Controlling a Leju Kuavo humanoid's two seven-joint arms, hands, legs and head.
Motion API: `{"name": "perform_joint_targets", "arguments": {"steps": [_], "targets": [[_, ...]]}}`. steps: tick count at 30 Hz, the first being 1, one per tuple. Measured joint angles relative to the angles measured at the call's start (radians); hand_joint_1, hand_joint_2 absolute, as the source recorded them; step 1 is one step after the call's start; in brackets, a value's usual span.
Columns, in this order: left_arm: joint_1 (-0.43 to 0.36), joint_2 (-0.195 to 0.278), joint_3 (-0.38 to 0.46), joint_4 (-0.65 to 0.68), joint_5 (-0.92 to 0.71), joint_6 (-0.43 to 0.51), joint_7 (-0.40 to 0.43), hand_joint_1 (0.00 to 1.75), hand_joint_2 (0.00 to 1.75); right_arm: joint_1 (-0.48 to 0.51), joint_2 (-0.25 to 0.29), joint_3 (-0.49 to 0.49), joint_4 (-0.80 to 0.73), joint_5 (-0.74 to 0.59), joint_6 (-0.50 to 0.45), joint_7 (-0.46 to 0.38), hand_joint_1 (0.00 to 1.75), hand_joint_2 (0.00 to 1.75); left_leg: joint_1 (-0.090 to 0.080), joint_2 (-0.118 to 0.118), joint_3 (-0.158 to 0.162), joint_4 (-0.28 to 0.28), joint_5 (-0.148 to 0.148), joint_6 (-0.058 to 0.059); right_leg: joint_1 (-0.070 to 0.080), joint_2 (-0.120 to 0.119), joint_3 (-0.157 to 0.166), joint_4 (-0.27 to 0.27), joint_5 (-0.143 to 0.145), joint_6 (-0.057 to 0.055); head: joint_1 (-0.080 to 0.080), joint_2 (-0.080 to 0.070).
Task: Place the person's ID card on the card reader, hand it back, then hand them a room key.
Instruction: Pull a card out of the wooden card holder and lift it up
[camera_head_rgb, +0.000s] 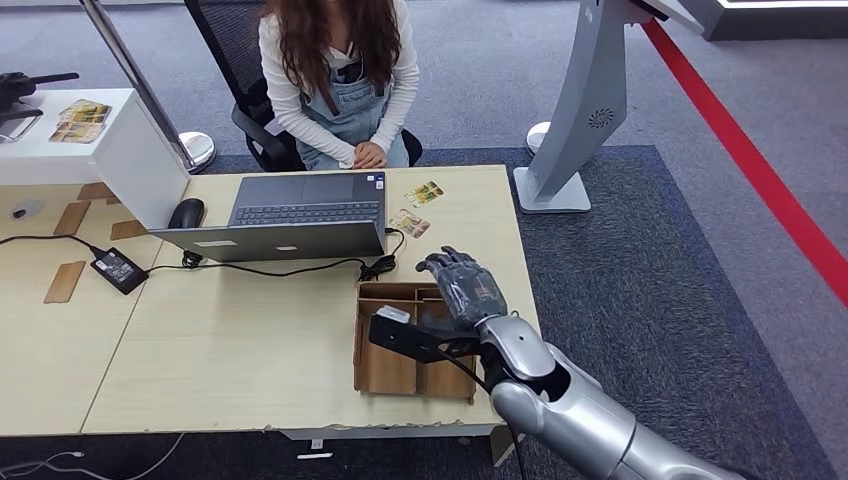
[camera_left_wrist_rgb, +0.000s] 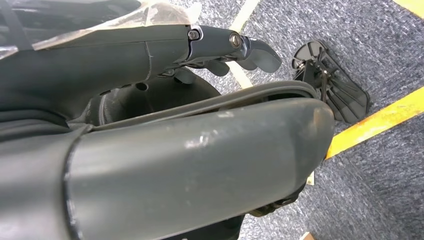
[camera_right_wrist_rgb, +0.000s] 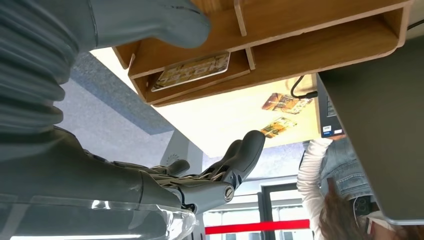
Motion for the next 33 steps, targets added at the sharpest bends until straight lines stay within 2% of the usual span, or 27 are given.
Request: {"name": "perform_joint_targets", "arguments": {"steps": [33], "targets": [[0.0, 0.005, 0.0, 0.0, 0.002, -0.003, 0.004, 0.0, 0.0, -0.011, -0.012, -0.001, 0.045, 0.039, 0.022, 0.005, 0.54, 1.75, 0.0, 0.0, 0.0, 0.0, 0.0, 0.0, 0.0, 0.0, 0.0, 0.0, 0.0, 0.0, 0.0, 0.0]]}}
